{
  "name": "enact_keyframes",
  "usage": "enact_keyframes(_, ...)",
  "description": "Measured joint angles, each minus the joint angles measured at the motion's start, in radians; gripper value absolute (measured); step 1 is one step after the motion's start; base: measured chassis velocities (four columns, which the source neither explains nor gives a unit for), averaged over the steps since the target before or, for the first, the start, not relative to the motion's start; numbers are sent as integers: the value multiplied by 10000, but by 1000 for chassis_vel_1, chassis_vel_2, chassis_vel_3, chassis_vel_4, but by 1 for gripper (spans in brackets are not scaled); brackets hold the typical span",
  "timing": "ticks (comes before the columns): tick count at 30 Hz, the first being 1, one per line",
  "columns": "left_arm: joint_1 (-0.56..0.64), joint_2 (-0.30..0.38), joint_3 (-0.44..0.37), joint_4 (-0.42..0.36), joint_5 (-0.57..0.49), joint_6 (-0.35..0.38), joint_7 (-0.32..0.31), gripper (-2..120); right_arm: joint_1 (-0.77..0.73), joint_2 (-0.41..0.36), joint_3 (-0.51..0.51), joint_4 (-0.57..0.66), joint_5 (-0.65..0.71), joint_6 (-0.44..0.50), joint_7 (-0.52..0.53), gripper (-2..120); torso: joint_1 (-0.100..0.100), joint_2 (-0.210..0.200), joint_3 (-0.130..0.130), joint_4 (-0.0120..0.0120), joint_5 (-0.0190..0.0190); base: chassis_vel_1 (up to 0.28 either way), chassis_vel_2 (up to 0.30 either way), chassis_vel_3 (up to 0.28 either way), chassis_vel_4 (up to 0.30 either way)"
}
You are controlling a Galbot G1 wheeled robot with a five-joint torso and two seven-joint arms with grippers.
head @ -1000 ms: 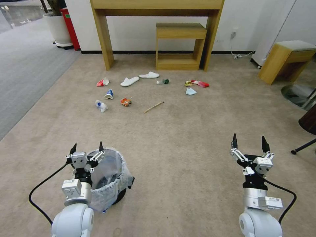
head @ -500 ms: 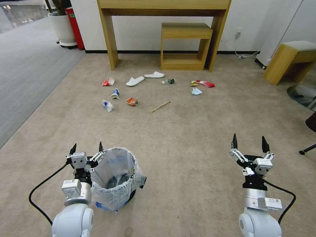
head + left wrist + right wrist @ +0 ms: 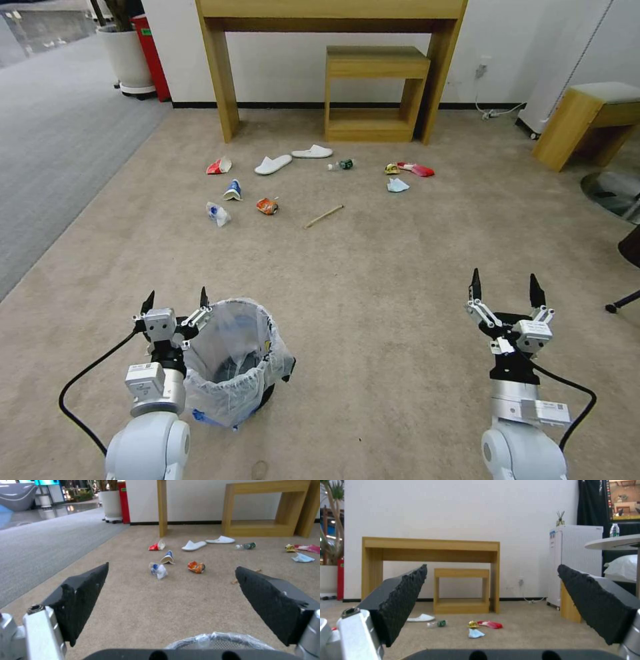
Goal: Pick up the trash bin and place the garbage on the floor into it.
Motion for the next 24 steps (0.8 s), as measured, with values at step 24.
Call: enact_keyframes(24, 140, -34, -18, -129, 86, -195, 4, 100, -198, 72, 60, 189, -154, -34, 12, 100, 0, 0, 0, 0, 0, -27, 26, 28, -28)
